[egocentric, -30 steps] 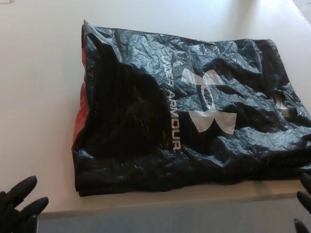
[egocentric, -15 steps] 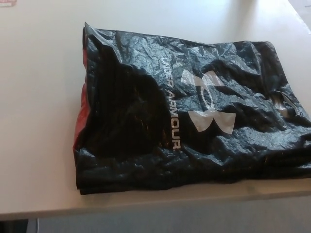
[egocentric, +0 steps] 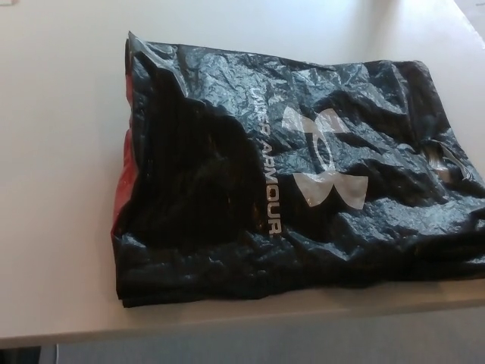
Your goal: A plastic bag is kept in the middle of the desk and the robot uses both its hands to grab the bag from the left and right and brings its hands close together to compress the bag
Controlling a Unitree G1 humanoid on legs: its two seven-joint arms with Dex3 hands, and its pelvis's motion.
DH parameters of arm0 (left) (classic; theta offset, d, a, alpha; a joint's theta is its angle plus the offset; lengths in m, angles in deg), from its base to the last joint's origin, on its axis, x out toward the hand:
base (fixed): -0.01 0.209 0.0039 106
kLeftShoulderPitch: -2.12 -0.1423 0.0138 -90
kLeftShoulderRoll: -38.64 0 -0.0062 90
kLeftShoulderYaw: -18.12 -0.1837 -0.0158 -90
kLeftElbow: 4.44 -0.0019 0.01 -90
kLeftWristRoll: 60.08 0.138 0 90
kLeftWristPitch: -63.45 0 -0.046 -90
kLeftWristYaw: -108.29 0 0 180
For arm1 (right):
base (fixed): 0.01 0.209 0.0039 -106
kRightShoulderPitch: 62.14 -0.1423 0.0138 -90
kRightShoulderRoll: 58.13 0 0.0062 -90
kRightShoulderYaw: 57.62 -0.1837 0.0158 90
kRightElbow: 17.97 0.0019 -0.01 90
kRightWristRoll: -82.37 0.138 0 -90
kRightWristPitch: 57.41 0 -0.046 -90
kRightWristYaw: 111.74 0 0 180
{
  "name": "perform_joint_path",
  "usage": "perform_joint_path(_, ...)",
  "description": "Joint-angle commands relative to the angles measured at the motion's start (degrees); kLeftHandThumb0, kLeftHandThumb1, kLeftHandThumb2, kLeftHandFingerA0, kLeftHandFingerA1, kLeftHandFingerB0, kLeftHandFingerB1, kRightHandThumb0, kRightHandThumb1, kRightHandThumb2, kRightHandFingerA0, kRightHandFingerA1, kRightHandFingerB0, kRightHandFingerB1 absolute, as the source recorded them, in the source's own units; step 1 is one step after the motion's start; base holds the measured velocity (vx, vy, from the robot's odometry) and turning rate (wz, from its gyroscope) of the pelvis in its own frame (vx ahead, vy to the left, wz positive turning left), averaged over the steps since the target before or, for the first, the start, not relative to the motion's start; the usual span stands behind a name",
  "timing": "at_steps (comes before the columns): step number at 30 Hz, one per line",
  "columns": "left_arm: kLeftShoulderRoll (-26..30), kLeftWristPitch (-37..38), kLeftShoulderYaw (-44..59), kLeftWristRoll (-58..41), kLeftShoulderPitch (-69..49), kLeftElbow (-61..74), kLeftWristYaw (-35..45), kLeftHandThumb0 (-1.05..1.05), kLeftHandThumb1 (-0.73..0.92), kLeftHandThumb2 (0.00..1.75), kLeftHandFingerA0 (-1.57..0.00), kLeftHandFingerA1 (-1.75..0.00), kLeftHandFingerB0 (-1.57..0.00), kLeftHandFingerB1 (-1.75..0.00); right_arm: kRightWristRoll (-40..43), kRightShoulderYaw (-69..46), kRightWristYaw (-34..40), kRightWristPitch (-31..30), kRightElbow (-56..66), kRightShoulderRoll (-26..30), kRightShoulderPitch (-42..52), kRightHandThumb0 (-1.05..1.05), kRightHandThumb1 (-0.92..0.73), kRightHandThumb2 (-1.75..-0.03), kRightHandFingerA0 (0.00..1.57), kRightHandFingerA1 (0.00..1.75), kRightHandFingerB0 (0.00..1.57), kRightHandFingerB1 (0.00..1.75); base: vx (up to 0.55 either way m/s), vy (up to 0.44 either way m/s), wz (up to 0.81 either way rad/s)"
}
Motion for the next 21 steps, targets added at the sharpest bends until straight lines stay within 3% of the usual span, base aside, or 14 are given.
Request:
perform_joint_path(1,7.24,-21.39,-4.58,7.65,19.44,-14.70,-10.74,-0.77,0.92,0.71,-0.24,-0.49,-0.20,-0.31,-7.85,3.71,4.24,-22.48,-13.06,8.56,-21.49,-1.05,-0.68,-1.01,0.00,0.11,0.00,0.01,0.00,0.000,0.00)
perform_joint_path(2,7.32,-22.91,-6.22,8.91,20.24,-15.97,-10.20,-0.34,0.57,1.15,-0.03,-0.52,0.00,-0.49,-8.34,4.92,3.71,-22.90,-15.73,8.83,-23.48,-1.03,-0.68,-1.00,0.00,0.12,0.00,0.00,0.00,0.000,0.00)
perform_joint_path(7,3.97,-21.53,-13.12,16.34,27.50,-31.43,-11.99,-0.36,0.54,1.13,-0.04,-0.52,0.00,-0.48,-8.38,10.36,2.71,-24.75,-33.06,6.56,-34.94,-0.99,-0.65,-1.00,0.00,0.23,0.00,0.03,0.00,0.000,0.00)
perform_joint_path(8,3.11,-21.54,-13.85,15.51,28.67,-34.22,-11.39,-0.85,0.78,1.12,-0.05,-0.48,-0.08,-0.43,-9.25,11.40,2.77,-25.00,-36.55,6.32,-36.54,-1.02,-0.66,-1.01,0.00,0.17,0.00,0.00,0.00,0.000,0.00)
perform_joint_path(9,1.86,-21.41,-14.65,14.59,30.04,-37.83,-11.01,-0.35,0.56,1.14,-0.05,-0.52,0.00,-0.48,-9.94,12.66,2.29,-25.70,-40.56,6.18,-38.37,-1.00,-0.67,-1.02,0.00,0.16,0.00,0.04,0.00,0.000,0.00)
perform_joint_path(12,-1.01,-20.16,-16.37,14.89,31.68,-44.82,-12.19,-0.34,0.58,1.15,-0.04,-0.52,0.00,-0.48,-12.69,15.81,3.15,-26.10,-48.35,5.06,-41.01,-0.97,-0.67,-1.03,0.05,0.22,0.10,0.12,0.00,0.000,0.00)
perform_joint_path(13,-2.58,-19.72,-16.96,14.70,31.57,-46.79,-12.74,-0.34,0.57,1.15,-0.04,-0.52,0.00,-0.48,-13.56,17.01,3.72,-25.45,-51.42,4.33,-41.70,-0.88,-0.63,-1.03,0.01,0.28,0.07,0.20,0.00,0.000,0.00)
perform_joint_path(15,-5.39,-19.79,-18.22,15.06,30.64,-49.85,-14.18,-0.34,0.58,1.15,-0.03,-0.51,0.00,-0.47,-13.63,18.46,4.24,-25.51,-56.32,2.44,-42.28,-0.89,-0.65,-1.04,0.00,0.30,0.07,0.24,0.00,0.000,0.00)
perform_joint_path(16,-6.13,-19.28,-18.56,15.04,30.69,-51.54,-14.33,-0.83,0.83,1.16,-0.12,-0.48,-0.09,-0.42,-13.29,18.81,4.35,-25.42,-58.53,1.76,-42.84,-0.87,-0.64,-1.03,0.00,0.32,0.07,0.25,0.00,0.000,0.00)
perform_joint_path(17,-6.90,-18.50,-18.96,15.13,30.81,-53.68,-14.51,-0.35,0.55,1.14,-0.03,-0.50,0.00,-0.47,-13.05,19.13,4.83,-24.14,-61.50,0.83,-43.22,-0.83,-0.64,-1.01,0.03,0.38,0.08,0.29,0.00,0.000,0.00)
perform_joint_path(18,-7.46,-18.10,-19.32,15.27,30.83,-55.09,-14.83,-0.35,0.55,1.14,-0.03,-0.50,0.00,-0.47,-12.94,19.43,5.33,-22.84,-63.69,0.20,-43.34,-0.83,-0.64,-1.01,0.03,0.38,0.08,0.29,0.00,0.000,0.00)
perform_joint_path(19,-8.11,-17.34,-19.78,15.48,30.79,-56.54,-15.11,-0.34,0.56,1.14,-0.03,-0.51,0.00,-0.47,-12.58,19.64,5.72,-21.23,-66.46,-0.60,-43.33,-0.81,-0.81,-0.66,0.09,0.33,0.10,0.25,0.00,0.000,0.00)
perform_joint_path(20,-8.55,-17.07,-19.97,15.26,31.25,-57.86,-15.01,-0.34,0.57,1.15,-0.03,-0.51,0.00,-0.48,-12.61,19.96,6.22,-20.40,-68.41,-1.02,-43.61,-0.85,-0.66,-1.02,0.05,0.45,0.11,0.34,0.00,0.000,0.00)
perform_joint_path(21,-8.79,-17.04,-20.33,15.53,31.43,-58.61,-15.20,-0.73,0.92,0.79,-0.15,-0.39,-0.13,-0.30,-12.74,20.24,6.55,-20.46,-69.59,-1.25,-43.89,-0.83,-0.66,-1.04,0.17,0.51,0.00,0.35,0.00,0.000,0.00)
